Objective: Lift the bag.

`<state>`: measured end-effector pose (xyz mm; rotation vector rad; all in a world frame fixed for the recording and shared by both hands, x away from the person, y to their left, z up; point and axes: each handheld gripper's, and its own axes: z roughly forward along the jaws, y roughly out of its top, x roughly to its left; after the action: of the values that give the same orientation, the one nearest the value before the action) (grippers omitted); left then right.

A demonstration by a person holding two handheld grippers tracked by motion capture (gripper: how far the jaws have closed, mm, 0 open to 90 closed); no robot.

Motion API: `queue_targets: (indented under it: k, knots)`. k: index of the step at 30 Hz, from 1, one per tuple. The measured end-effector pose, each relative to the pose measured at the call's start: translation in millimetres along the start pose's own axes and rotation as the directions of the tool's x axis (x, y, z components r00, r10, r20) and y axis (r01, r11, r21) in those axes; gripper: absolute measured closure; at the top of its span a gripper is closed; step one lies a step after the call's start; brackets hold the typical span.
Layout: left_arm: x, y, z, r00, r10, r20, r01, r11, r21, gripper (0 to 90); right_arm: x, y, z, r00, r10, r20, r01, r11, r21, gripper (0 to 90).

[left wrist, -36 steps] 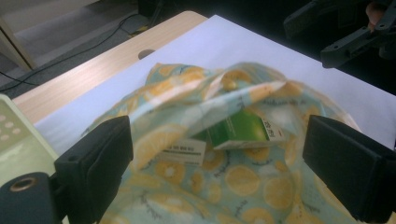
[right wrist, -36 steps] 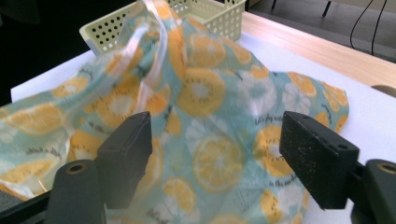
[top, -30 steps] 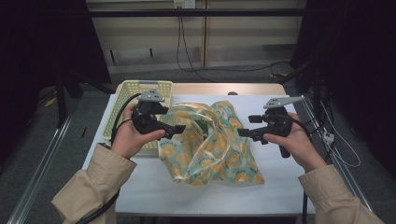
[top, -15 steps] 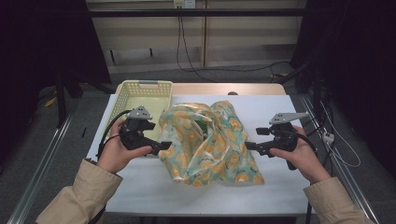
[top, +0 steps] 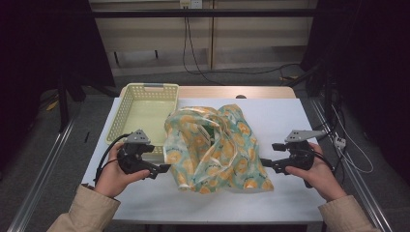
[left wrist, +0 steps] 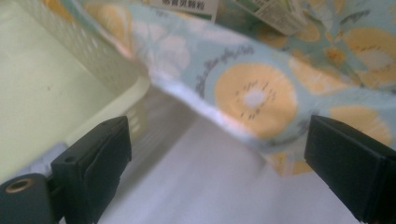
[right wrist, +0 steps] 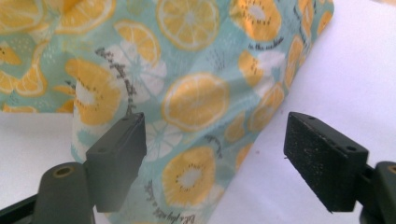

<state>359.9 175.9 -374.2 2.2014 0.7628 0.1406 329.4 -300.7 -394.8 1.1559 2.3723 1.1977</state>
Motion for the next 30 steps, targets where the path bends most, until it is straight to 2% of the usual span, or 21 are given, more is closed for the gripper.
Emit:
queue_targets:
  k: [5, 12, 15, 18, 20, 24, 26, 30]
  knots:
    - [0.6, -14.6, 4.4, 0.9997, -0.016, 0.015, 0.017, 0.9997, -0.017, 7.3, 2.3, -11.8, 2.8, 1.0, 0.0, 0.005, 0.0, 1.0, 0.007, 21.0]
    - [1.2, -28.4, 9.9, 0.9998, -0.017, -0.004, 0.017, 0.9998, -0.008, 7.3, 4.7, -29.6, 6.4, 0.9999, 0.012, 0.002, -0.012, 1.0, 0.007, 20.8]
    - [2.3, -35.5, 12.6, 0.9999, -0.015, 0.001, 0.015, 0.9999, -0.004, 7.3, 4.1, -37.6, 6.7, 0.9997, 0.026, 0.002, -0.026, 1.0, 0.004, 20.7]
    - [2.6, -41.7, 15.5, 0.9999, -0.011, -0.008, 0.011, 0.9999, -0.003, 7.3, 3.6, -45.5, 7.8, 0.9996, 0.022, 0.017, -0.022, 1.0, 0.009, 20.4]
    - [2.3, -45.8, 17.3, 0.9998, -0.018, -0.002, 0.018, 0.9998, -0.014, 7.3, 4.7, -48.9, 8.3, 0.9994, 0.02, 0.027, -0.02, 1.0, 0.016, 20.2]
    - [3.0, -54.1, 19.9, 1.0, -0.005, -0.008, 0.005, 0.9999, -0.012, 7.3, 4.8, -55.3, 9.6, 0.9989, 0.023, 0.04, -0.023, 1.0, -0.004, 19.6]
    - [4.4, -58.5, 19.1, 0.9999, -0.016, 0.0, 0.016, 0.9997, -0.016, 7.3, 4.5, -57.9, 10.5, 0.9985, 0.031, 0.044, -0.031, 1.0, 0.0, 18.4]
    - [7.6, -63.5, 18.6, 0.9993, -0.033, -0.017, 0.032, 0.9992, -0.021, 6.6, 6.2, -59.5, 9.9, 0.9984, 0.028, 0.048, -0.028, 1.0, -0.007, 18.2]
